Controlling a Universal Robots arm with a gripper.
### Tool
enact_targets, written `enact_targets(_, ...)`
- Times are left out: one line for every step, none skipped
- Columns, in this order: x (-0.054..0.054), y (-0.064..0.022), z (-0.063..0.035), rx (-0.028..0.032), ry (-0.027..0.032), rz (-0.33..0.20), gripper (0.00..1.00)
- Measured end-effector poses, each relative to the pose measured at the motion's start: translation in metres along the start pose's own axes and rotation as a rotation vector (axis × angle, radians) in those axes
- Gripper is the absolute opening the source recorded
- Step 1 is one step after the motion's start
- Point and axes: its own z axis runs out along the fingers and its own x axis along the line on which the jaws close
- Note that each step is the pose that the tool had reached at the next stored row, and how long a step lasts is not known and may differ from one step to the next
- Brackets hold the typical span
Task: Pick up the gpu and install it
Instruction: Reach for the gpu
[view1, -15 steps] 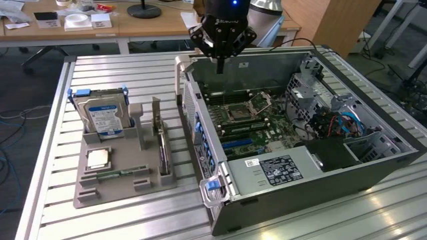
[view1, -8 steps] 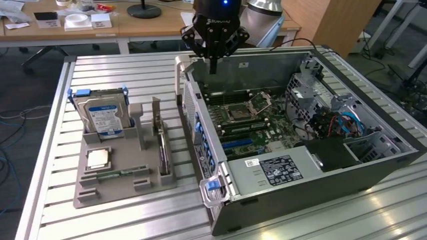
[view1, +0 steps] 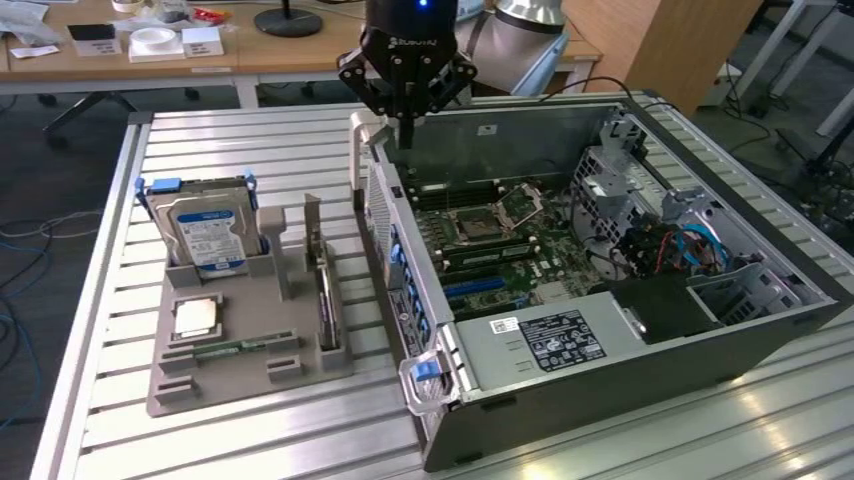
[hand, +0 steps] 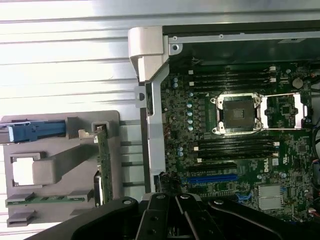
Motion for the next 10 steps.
enact_targets(0.003,0.0001,0.0,0.0,0.0,0.0,0.11)
enact_targets(0.006,0.0001,-0.0001,0.0,0.0,0.0,0.11)
enact_targets(0.009,0.0002,-0.0002,0.0,-0.0001,0.0,0.11)
enact_targets(0.012,0.0003,-0.0002,0.0,0.0,0.0,0.11)
enact_targets(0.015,0.0004,-0.0003,0.0,-0.0001,0.0,0.11)
enact_targets(0.018,0.0005,-0.0003,0.0,-0.0001,0.0,0.11)
enact_targets(0.021,0.0006,-0.0003,0.0001,-0.0001,0.0,0.11)
enact_targets(0.024,0.0006,-0.0004,0.0001,-0.0001,0.0,0.11)
enact_targets(0.026,0.0007,-0.0004,0.0,-0.0001,0.0,0.11)
enact_targets(0.029,0.0008,-0.0004,0.0,-0.0002,0.0,0.11)
